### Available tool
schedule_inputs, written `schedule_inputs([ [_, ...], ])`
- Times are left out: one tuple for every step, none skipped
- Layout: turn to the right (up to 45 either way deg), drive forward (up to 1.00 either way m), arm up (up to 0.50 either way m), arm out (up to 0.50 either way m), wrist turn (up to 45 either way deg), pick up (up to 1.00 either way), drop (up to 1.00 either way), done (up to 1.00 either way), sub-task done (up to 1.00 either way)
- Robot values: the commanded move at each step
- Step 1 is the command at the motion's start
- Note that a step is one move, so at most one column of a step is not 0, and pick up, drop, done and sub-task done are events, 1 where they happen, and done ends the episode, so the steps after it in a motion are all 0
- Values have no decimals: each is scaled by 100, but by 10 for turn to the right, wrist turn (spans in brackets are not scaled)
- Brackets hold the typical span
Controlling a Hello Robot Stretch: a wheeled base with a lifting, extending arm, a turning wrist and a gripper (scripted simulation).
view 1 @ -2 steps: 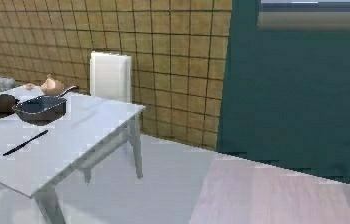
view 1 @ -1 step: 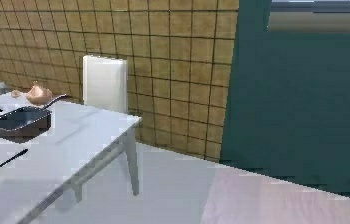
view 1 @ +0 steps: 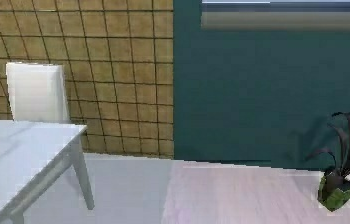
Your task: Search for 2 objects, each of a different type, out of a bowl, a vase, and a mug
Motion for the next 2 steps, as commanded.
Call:
schedule_inputs([
  [0,100,0,0,0,0,0,0,0],
  [-60,0,0,0,0,0,0,0,0],
])
